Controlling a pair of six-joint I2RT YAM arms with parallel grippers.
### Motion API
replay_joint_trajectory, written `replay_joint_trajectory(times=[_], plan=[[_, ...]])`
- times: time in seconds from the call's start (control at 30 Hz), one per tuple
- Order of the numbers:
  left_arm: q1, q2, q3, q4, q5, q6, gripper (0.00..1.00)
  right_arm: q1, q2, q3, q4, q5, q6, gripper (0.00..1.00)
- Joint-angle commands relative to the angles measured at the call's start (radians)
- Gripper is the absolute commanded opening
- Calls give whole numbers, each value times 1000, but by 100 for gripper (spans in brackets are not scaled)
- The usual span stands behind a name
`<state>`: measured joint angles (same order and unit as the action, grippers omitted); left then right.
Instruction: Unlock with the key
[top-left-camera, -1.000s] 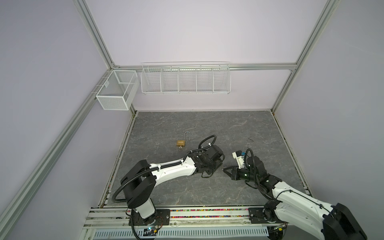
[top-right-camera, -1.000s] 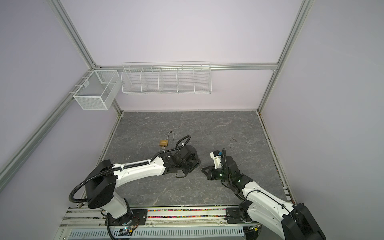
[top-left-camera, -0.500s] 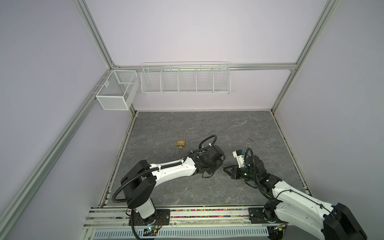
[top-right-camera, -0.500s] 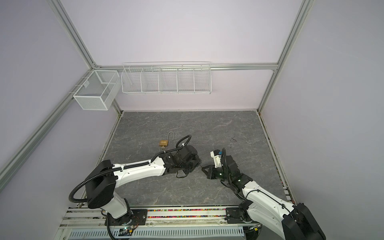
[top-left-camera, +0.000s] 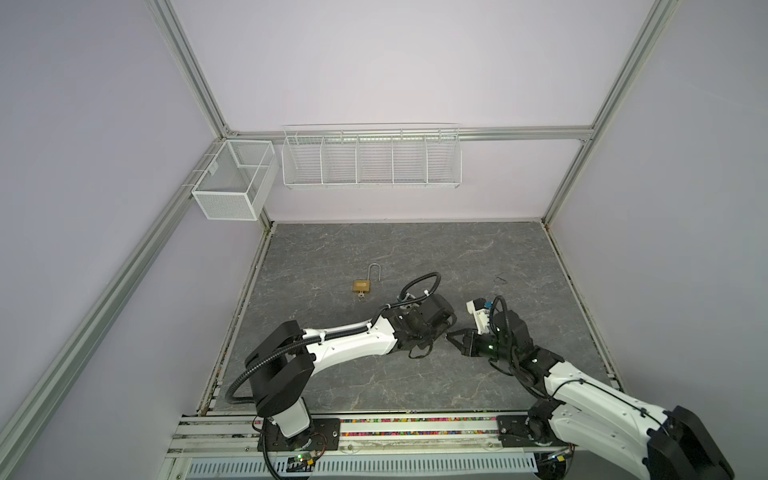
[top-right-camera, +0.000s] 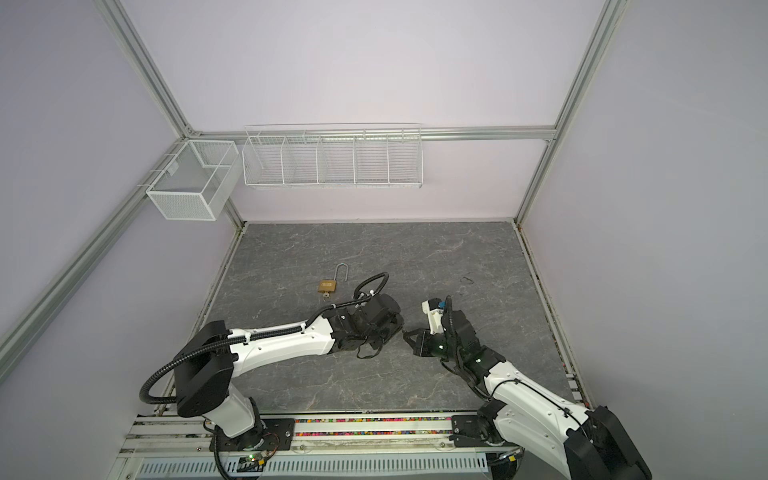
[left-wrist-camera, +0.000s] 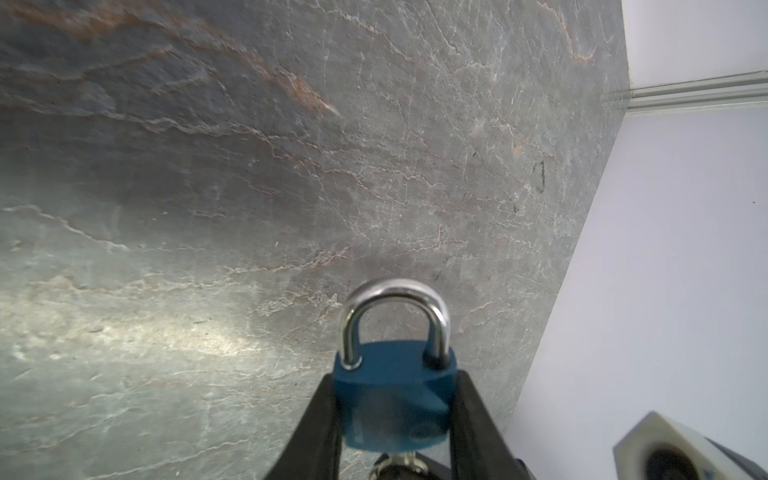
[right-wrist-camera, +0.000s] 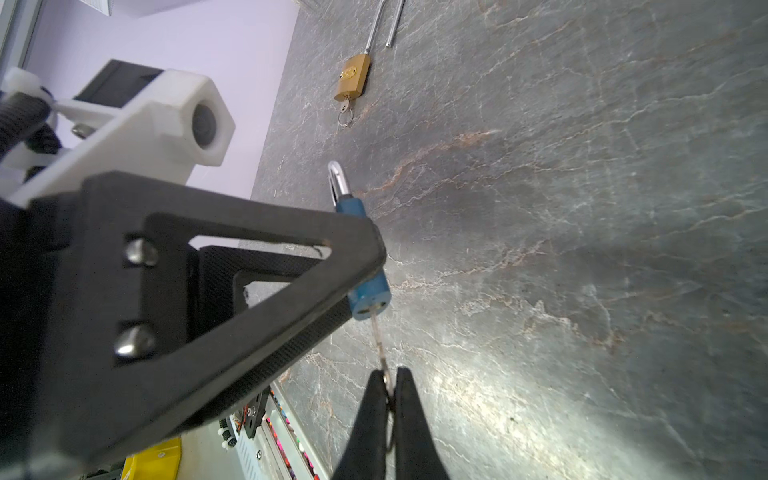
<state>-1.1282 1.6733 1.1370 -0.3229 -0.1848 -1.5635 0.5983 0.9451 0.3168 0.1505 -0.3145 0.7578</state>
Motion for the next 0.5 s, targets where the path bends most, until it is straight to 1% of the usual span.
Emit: replay_joint_trajectory(times=[0.0,0.13,0.23,0.33,0.47], plan=[[-39,9,43,44,14,-9,0,1,10,24,36,57,34,6],[-47,17,49,54,3,-1,0,1,23,21,65,56,64,6],[-51,19,46,53,-23,0,0,2,23,27,46,67,72,6],[-59,20,59,34,-52,-2,0,2,10,46,-21,109,52,6],[-65,35,87,21,-46,6,0,3,-8,72,-101,175,-7,6]])
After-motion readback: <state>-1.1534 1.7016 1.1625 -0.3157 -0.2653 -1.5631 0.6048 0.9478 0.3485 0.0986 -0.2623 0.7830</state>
